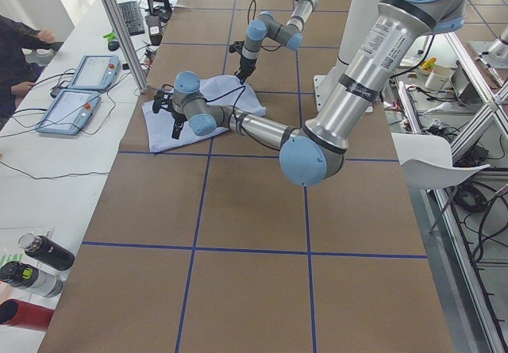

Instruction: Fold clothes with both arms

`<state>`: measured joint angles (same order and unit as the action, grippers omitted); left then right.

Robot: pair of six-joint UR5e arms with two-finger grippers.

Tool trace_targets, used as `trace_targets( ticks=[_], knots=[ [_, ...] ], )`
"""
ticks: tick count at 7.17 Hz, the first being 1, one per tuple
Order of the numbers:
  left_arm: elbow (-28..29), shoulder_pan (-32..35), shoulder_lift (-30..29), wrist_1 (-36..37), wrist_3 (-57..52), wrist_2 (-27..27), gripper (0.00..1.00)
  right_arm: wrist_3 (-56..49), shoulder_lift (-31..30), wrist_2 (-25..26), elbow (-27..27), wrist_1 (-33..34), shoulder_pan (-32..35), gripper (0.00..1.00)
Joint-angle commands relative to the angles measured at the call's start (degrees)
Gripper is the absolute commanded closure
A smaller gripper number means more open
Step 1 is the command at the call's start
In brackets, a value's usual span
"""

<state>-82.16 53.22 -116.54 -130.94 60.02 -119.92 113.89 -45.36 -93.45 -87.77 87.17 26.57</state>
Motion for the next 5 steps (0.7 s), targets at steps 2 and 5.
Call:
trace_targets(
  ticks=[2,5],
  knots=[
    [-18.86,-16.07,11.56,-0.11,19.12,5.09,0.00,2.30,-8.42,0.02,-12.33,0.19,-1.78,1.00],
    [-23.04,-29.63,11.97,-0.11,45.90,16.52,0.05,2.48,-8.16,0.37,-12.52,0.81,-2.05,1.00]
  ],
)
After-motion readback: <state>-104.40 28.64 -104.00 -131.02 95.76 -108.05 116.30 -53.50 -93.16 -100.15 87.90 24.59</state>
